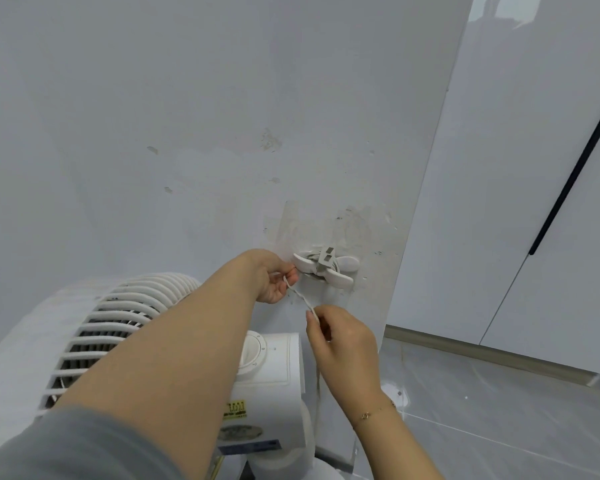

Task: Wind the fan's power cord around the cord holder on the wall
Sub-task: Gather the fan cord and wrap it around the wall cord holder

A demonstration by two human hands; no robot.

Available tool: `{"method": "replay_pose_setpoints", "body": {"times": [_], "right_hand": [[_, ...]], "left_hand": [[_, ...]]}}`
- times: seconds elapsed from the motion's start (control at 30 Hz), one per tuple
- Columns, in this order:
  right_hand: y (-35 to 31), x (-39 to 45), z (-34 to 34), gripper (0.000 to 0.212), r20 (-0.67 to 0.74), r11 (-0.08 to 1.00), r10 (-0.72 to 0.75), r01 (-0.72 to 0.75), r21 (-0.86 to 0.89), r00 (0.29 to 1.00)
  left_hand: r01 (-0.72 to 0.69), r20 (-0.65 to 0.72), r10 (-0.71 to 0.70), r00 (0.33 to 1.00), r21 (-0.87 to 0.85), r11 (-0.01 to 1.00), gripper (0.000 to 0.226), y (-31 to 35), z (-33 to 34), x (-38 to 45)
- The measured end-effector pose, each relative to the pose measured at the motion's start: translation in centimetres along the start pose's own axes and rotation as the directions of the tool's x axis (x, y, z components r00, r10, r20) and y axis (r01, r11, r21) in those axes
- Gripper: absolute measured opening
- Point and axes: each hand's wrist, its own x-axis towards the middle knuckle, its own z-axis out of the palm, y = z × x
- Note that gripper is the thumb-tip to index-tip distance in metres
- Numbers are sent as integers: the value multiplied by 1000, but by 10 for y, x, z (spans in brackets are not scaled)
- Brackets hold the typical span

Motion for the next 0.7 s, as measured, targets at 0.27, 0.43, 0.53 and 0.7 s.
{"method": "replay_pose_setpoints", "body": {"times": [0.27, 0.43, 0.53, 0.7], "right_hand": [[3, 8, 6, 20, 8, 994, 106, -106, -11, 994], [5, 8, 6, 20, 11, 991, 132, -132, -8, 991], [3, 8, 6, 17, 15, 990, 139, -139, 8, 990], [-3, 10, 4, 21, -21, 984, 168, -167, 69, 985]], "left_hand": [[-27, -78, 20, 997, -84, 996, 22, 2, 12, -4], [-66, -44, 61, 997, -143, 987, 7, 6, 15, -20], [-98, -17, 97, 995, -118, 988, 22, 7, 6, -20], [-152, -46, 153, 987, 33, 988, 18, 5, 7, -26]]}}
